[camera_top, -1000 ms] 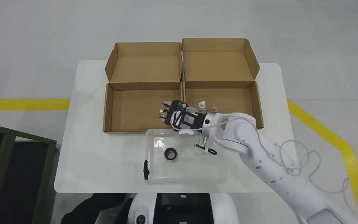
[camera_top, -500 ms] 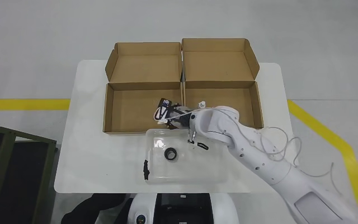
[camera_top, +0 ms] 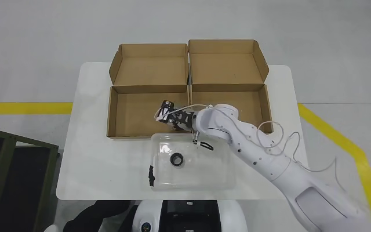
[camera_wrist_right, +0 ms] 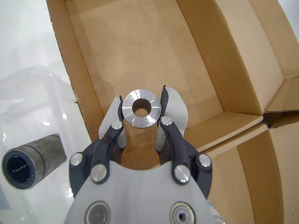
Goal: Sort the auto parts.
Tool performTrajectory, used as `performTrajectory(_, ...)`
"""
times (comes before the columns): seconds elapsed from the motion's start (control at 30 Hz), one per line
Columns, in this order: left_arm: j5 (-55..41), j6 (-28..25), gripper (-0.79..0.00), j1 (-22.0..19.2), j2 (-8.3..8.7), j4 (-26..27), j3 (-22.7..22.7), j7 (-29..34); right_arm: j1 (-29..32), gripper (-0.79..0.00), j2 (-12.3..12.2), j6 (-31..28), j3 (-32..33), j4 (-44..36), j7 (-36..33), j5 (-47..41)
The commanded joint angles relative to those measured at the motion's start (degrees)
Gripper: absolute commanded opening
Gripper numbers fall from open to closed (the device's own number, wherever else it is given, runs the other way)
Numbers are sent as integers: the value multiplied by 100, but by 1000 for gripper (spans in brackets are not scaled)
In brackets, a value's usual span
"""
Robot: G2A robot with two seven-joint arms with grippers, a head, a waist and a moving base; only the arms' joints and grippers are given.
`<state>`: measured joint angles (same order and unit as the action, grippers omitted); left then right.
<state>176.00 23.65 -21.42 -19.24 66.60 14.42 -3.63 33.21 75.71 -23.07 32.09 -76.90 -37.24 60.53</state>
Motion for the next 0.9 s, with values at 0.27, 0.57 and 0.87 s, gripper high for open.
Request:
performTrajectory(0.27,0,0,0,0,0,0,0,0,-52,-520,151,-38,-34,318,-41,90)
performTrajectory(0.57,0,0,0,0,0,0,0,0,-51,-397,207,-167,98,233,-76,105)
performTrajectory(0.87,0,0,0,0,0,0,0,0,205,-391,70,-322,627,-768,-46,130)
